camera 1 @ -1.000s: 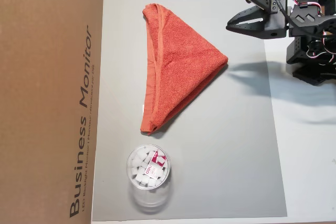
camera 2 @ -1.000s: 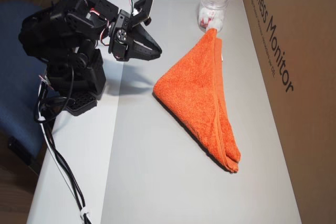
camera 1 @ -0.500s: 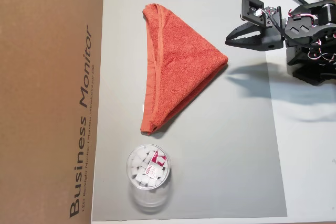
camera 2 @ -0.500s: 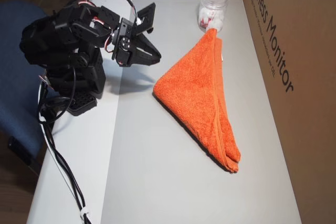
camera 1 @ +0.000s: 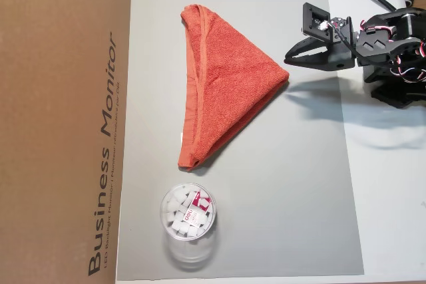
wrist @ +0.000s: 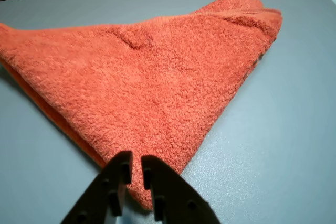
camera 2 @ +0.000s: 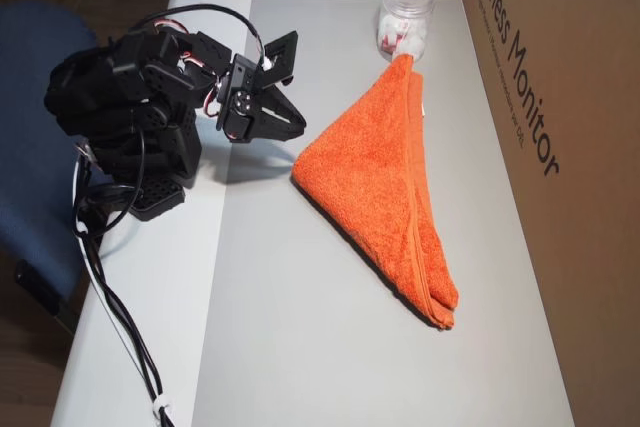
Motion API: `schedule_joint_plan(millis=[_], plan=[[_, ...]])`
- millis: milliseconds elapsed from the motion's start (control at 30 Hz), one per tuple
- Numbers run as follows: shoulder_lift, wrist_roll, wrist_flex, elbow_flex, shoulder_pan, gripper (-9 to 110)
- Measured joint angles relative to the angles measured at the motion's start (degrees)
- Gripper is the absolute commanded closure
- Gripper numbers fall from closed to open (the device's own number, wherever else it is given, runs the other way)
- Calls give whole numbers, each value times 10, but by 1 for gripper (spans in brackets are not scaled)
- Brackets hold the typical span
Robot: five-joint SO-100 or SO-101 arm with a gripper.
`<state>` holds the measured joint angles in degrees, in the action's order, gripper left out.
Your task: Fold the blanket.
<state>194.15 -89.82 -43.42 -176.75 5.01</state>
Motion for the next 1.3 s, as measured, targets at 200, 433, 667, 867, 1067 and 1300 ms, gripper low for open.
schedule_joint_plan(millis=[200,433,667,867,1067,1300], plan=[[0,0,1,-19,0,102],[0,0,-1,-23,3,102],[0,0,-65,-24,0,102],[0,0,-121,-24,3,102],[0,0,-172,-24,3,102],[0,0,-229,-24,3,102]])
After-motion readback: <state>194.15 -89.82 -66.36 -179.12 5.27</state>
